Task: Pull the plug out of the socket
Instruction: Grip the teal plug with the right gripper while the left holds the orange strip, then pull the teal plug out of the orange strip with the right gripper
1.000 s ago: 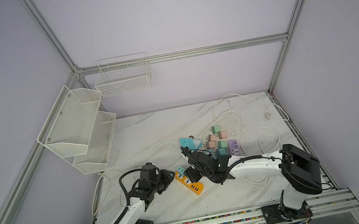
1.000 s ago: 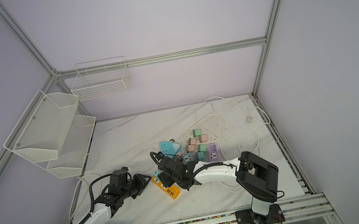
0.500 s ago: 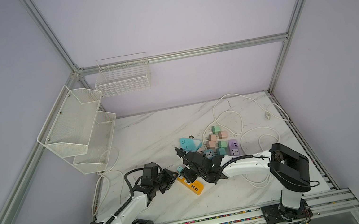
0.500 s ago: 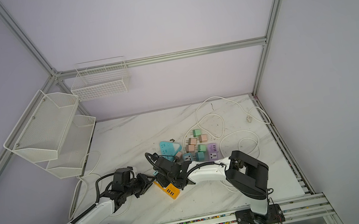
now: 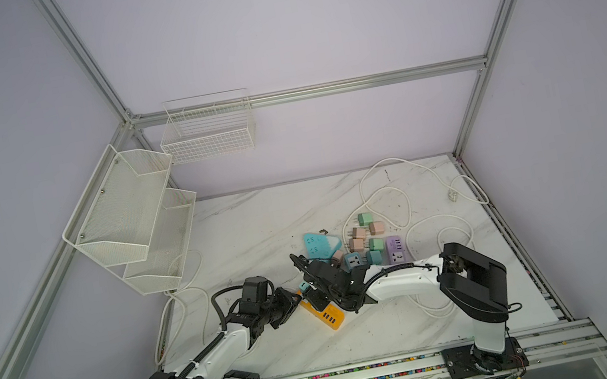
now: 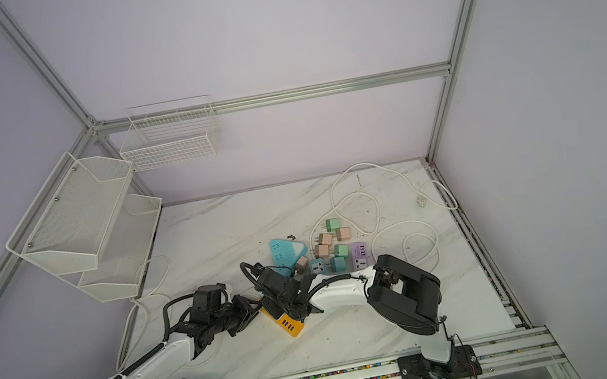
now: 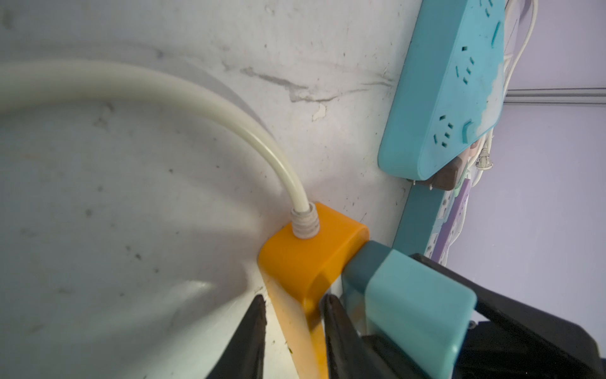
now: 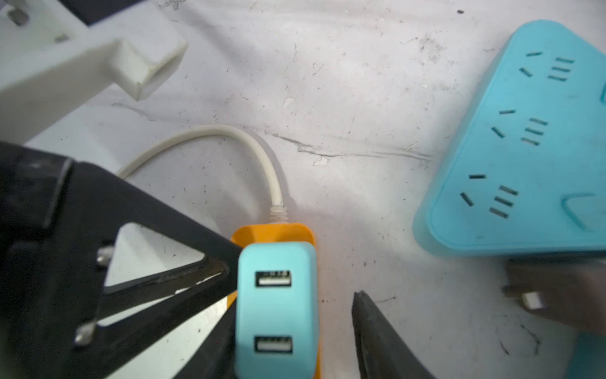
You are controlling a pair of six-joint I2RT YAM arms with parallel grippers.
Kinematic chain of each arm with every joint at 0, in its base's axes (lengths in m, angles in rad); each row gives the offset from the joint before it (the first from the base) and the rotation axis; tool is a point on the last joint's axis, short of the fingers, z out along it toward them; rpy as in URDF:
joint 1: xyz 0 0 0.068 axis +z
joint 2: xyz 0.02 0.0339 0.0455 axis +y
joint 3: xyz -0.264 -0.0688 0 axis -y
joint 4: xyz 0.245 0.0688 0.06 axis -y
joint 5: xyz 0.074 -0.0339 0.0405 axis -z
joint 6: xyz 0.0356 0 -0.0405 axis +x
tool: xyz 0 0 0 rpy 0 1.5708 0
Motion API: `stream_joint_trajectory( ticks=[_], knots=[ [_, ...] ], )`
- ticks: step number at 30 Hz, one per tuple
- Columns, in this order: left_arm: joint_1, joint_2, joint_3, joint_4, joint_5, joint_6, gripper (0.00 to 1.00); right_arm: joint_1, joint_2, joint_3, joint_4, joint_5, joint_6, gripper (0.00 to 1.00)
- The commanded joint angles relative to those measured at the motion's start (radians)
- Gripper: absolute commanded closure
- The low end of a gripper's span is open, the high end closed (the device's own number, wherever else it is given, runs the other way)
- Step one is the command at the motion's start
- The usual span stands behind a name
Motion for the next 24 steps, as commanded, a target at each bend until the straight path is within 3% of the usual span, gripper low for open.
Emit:
stream_joint_trajectory(
  ticks=[1,24],
  knots=[
    [0.007,0.011,-0.036,-0.011,0.002,0.039,0.7,0.01,0.02,0.026,0.0,0.006,-0.015,0.5],
    [-0.001,0.043,-0.041,-0.062,-0.014,0.074,0.73,0.013,0.02,0.013,0.047,-0.015,0.001,0.79]
  ],
)
